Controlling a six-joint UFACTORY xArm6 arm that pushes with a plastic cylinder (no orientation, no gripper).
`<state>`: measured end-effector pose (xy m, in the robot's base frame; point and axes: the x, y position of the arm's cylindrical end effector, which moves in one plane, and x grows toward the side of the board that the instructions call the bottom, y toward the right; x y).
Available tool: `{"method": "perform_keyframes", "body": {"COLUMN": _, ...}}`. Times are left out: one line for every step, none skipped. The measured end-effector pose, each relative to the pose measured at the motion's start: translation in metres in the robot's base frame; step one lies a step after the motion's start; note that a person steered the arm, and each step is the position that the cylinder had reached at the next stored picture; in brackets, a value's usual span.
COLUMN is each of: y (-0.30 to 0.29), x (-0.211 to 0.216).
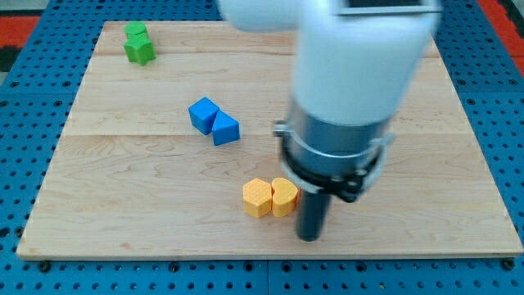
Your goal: Move your arm away from the red circle
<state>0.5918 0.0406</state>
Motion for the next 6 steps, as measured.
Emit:
{"method": "perform_keyframes", "body": {"y": 0.043, "x": -0.026}}
{"method": "perform_keyframes", "body": {"y": 0.055, "x": -0.053}}
{"method": "perform_keyframes", "body": {"y": 0.080, "x": -0.041}}
{"method": "perform_keyframes", "body": {"y": 0.136, "x": -0.044}}
{"method": "perform_keyframes", "body": {"y": 0.161, "x": -0.049}}
{"method": "perform_keyframes", "body": {"y": 0.162, "x": -0.049}}
